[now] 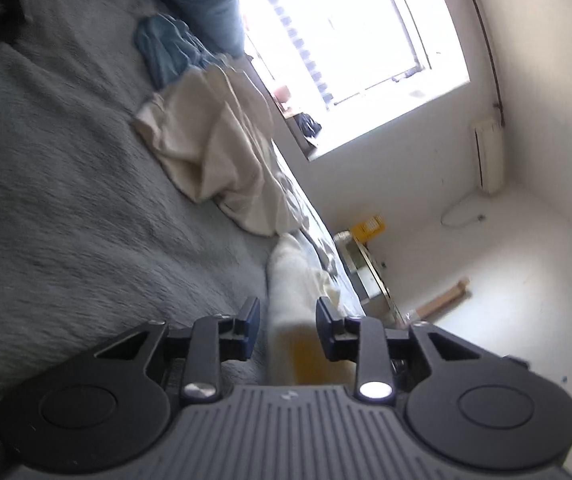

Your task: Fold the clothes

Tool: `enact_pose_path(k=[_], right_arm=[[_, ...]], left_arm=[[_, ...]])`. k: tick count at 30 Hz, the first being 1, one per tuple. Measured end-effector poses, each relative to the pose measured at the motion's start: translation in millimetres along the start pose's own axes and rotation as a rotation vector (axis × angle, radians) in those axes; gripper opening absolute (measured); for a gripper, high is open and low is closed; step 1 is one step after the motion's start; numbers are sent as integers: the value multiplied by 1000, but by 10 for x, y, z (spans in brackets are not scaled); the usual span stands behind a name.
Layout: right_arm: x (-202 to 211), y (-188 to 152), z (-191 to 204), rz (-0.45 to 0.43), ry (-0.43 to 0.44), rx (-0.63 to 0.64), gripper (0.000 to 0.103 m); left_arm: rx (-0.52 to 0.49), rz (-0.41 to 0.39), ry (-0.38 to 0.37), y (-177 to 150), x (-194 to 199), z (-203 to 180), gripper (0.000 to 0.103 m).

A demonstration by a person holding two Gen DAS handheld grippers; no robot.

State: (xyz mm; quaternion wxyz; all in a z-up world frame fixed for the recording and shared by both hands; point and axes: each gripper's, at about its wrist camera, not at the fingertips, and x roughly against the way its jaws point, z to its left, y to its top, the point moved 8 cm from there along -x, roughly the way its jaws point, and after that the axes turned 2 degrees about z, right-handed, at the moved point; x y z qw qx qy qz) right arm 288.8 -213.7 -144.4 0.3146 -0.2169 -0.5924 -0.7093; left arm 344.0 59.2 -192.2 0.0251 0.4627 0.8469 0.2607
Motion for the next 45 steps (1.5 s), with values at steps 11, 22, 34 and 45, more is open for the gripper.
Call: enact_pose_path(k=[11,22,34,45], right_arm=[[-89,-234,936,86,138,302,9],[-252,-362,1209,100,152,417,8],[175,-901,1435,90,165,488,10],[1189,-1866,1502,87,206,504,10]], left_arm=[[22,19,-20,-36,-64,50,39],[-48,52,47,-134,-76,-10,39],[-123,72,114,-217,13,-59,38],[-108,64,99,-209,27,-48,37]])
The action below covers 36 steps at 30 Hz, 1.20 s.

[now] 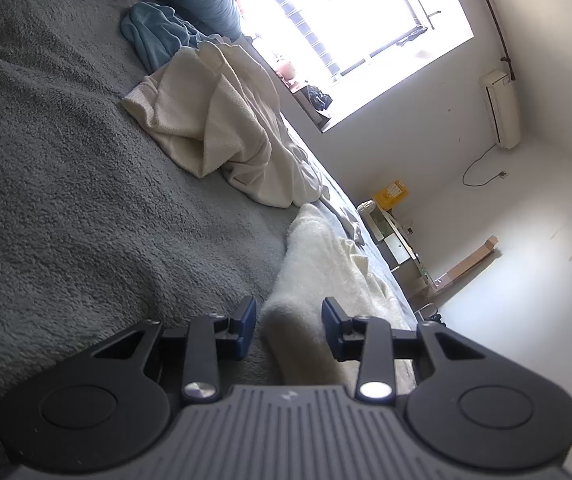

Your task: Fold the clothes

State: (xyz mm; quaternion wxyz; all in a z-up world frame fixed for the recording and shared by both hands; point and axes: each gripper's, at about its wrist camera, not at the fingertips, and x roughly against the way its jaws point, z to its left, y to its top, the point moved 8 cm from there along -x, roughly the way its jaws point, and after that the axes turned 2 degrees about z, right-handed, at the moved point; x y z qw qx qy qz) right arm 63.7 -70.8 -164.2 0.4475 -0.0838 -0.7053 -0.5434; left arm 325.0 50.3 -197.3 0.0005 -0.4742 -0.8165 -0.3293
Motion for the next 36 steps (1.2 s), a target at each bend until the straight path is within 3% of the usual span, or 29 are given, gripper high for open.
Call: enact_pose_path(k=[6,10,12,17,19,24,28,32,36], right_arm=[[357,-408,345,-39,85,-105,13],[550,-656,560,-29,217,-191,13],[726,-692,532,-69,232,-209,13],[1218,-760,-17,-234,131,-341,13],[1364,-833,-278,-288,71,-403,13],[1739,-1076,-839,-408,-180,-440,13],[1789,-1566,-1236,-362,-328,-495,13],[1782,-2017,-1363,-303,-269,-590,12],[1994,-1791,-1479,-388,-265,-537,13]], left_arm=[[5,-21,2,18,49,-12,37],[-52,-79,60,-53,354,-221,44],[-96,-97,77,-149,582,-417,45],[-152,-92,16,-665,1178,-1131,51],[-205,-49,19,-972,1262,-1413,51],[-333,116,112,-1841,1155,-1779,51],[-420,197,236,-2317,1071,-1735,51],[-459,200,322,-2427,1140,-1795,50],[-519,169,319,-2268,1090,-2051,52]])
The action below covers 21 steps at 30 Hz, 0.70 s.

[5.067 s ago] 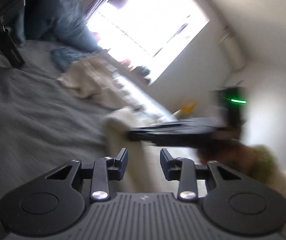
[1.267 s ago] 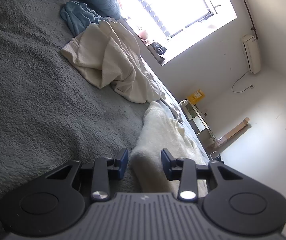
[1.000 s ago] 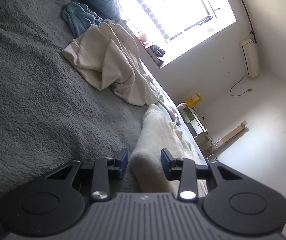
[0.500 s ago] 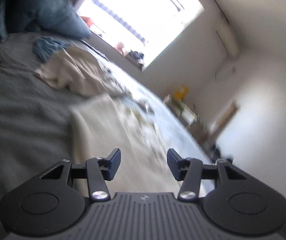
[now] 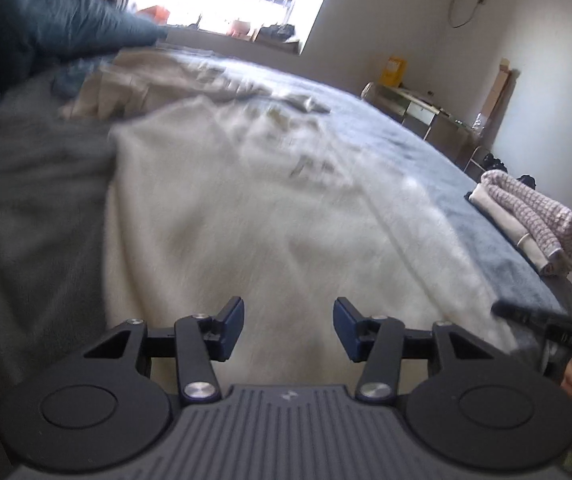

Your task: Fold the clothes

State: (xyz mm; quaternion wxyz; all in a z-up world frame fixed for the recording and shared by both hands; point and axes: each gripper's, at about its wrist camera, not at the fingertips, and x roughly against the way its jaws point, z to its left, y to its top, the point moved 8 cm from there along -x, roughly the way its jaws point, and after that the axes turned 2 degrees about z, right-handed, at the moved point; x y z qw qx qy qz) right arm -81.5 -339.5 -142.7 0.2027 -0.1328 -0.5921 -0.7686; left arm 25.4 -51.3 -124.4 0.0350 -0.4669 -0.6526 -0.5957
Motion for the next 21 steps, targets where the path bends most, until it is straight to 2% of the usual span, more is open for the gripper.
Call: enact_pose_path(k=[3,6,9,11,14,17,21], right_arm=[[-80,285,-95,-86,-15,47,13],[-224,432,-209,-102,-48,77,13],[-386,677,-197,-104,0,111,13],[-520,888,-109,-107,35,171,13],[-777,1184,51,-108,99,270,13],[-1169,1414,262,-85,144,393,13],[-1829,1623,553,-18,196,554,13]], left_arm=[[17,6,3,166,-147,-41,52],[60,35,16,305,-303,-4,51],[64,38,21,570,-442,20,51],[30,19,25,823,-566,4,52],[-19,-28,80,1200,-829,56,52],[-41,-84,170,1474,-1124,223,52],[16,-94,242,1583,-1563,577,50]])
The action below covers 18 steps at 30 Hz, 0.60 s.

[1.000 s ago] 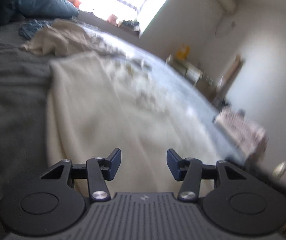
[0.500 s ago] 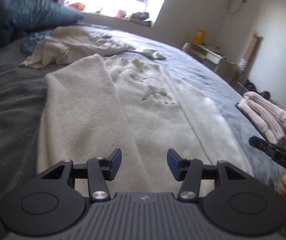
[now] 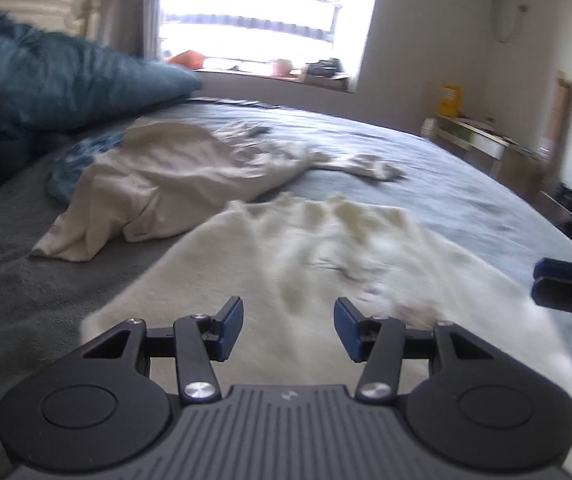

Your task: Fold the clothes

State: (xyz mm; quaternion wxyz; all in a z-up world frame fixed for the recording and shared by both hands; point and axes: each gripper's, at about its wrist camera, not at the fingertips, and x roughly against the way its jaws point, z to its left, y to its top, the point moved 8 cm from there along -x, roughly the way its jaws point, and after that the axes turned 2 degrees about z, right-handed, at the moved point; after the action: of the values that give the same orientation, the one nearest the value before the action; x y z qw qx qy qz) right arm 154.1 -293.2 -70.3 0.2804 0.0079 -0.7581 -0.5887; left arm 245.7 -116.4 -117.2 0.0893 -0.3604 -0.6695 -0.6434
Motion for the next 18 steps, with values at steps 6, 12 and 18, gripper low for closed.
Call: enact_pose_path(k=[6,12,18], right_arm=[[-1311,56,-4,187,232,24,13],[-2384,-109,-478,322,142,-24,12],[-2622,-24,-1419,270,-126,-244,13]], left_arm=[[104,14,-10,-154,-362,286,51],[192,-28,-84,-191,-318,419,52],[223,-40,-119,-203,-306,445,54]])
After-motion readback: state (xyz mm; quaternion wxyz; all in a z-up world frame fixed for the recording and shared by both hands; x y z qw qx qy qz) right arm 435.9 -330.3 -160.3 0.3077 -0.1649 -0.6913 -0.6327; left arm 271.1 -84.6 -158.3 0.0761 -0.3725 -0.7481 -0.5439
